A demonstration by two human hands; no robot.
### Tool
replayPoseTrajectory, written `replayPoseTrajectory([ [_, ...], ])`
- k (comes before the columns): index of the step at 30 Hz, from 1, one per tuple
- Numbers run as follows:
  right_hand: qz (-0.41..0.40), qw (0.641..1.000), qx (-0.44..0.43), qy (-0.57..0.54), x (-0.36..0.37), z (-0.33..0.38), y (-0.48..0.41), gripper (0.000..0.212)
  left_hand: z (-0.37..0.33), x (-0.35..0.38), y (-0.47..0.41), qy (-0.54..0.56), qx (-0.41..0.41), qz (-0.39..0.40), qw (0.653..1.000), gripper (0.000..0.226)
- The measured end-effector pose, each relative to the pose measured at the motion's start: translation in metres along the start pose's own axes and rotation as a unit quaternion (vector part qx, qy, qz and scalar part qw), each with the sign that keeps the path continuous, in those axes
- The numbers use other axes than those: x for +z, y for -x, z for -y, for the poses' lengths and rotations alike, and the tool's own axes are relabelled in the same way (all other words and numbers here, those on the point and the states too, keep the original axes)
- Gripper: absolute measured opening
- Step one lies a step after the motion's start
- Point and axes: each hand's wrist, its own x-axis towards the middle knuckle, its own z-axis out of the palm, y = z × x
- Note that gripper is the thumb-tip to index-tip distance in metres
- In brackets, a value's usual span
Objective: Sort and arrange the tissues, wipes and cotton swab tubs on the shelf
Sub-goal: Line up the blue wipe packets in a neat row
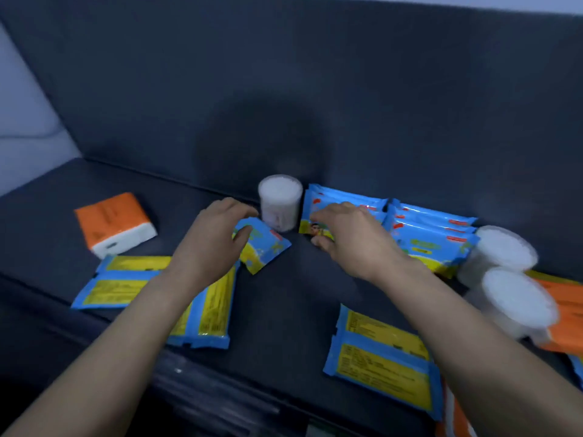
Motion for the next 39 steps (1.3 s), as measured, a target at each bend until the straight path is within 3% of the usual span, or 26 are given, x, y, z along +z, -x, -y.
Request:
replayPoseTrajectory([
  [13,0.056,0.998,-0.015,-0.027,0.026,0.076,-0.021,0.043,0.07,-0.041,0.037,-0.023,-0.075,0.093,0.993,0.025],
  [23,0.047,0.997,-0.043,-0.041,0.041,0.149,-0.075,0.044,0.15,-0.093,0.061,-0.075,-0.179,0.023,0.981,0.028],
  [27,0.049,0.996,-0.055,-0.055,0.043,0.16,-0.089,0.047,0.166,-0.098,0.057,-0.095,-0.276,-0.01,0.956,0.042],
  [32,0.05,0.997,-0.05,-0.04,0.038,0.146,-0.091,0.044,0.171,-0.081,0.029,-0.013,-0.454,0.025,0.891,0.087],
  [35,0.049,0.998,-0.031,-0.028,0.032,0.127,-0.087,0.041,0.172,-0.067,0.017,0.038,-0.506,0.05,0.86,0.113],
  [39,0.055,0.998,0.016,-0.031,0.027,0.094,-0.079,0.043,0.16,-0.059,0.003,0.083,-0.515,-0.017,0.853,0.104],
])
